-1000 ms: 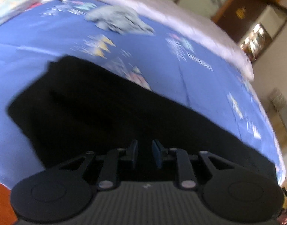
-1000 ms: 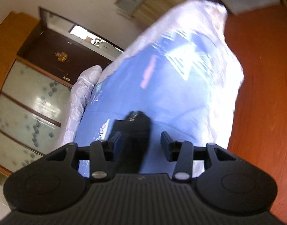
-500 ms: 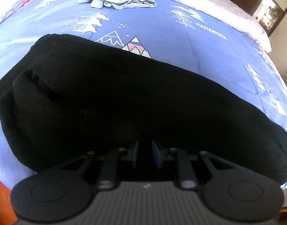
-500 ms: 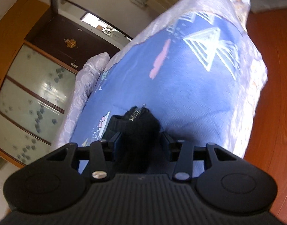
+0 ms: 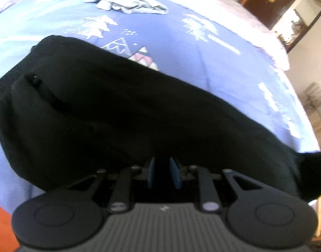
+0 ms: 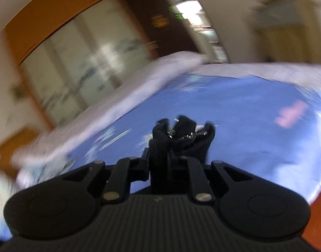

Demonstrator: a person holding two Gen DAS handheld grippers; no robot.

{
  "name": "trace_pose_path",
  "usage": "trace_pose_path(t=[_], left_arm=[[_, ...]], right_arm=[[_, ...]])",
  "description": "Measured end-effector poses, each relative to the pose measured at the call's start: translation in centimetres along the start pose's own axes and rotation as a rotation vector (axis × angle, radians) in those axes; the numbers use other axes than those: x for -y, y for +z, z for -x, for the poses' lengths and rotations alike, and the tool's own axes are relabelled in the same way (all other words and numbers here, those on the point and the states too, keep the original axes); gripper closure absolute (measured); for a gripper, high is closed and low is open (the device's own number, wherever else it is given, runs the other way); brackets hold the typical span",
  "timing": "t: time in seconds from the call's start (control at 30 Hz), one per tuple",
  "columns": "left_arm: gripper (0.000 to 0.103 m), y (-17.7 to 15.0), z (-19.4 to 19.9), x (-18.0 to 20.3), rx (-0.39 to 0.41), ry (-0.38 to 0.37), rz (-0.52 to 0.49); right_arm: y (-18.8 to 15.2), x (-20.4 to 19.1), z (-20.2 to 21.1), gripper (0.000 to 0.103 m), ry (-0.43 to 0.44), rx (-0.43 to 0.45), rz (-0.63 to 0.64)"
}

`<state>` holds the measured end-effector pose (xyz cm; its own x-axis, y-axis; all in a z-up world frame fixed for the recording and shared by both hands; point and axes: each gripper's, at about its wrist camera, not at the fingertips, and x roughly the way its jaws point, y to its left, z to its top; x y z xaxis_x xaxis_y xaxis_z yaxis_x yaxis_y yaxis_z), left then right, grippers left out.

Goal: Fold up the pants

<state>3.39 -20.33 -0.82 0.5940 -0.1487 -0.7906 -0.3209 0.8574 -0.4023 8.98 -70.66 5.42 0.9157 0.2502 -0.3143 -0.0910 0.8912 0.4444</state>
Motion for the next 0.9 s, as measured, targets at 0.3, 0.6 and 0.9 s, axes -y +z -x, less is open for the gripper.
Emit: trace_pose_path(t=[0.3, 0.6, 0.9], left_arm=[[0.083, -0.4, 0.4, 0.6, -0.027, -0.141, -0.026], [0.083, -1.9, -0.2, -2.4, -0.063, -0.161, 0.040], [0.075, -0.6, -0.6, 0.0, -0.060, -0.198, -0.030]], right_arm=[[-9.4, -14.8, -5.6, 0.085, 0.186, -0.302, 0.381], [-13.0, -17.2, -6.9, 0.084, 0.171, -0.400, 0.519], [-13.7, -16.9, -5.5, 0.047, 0.331, -0.473, 0.488]])
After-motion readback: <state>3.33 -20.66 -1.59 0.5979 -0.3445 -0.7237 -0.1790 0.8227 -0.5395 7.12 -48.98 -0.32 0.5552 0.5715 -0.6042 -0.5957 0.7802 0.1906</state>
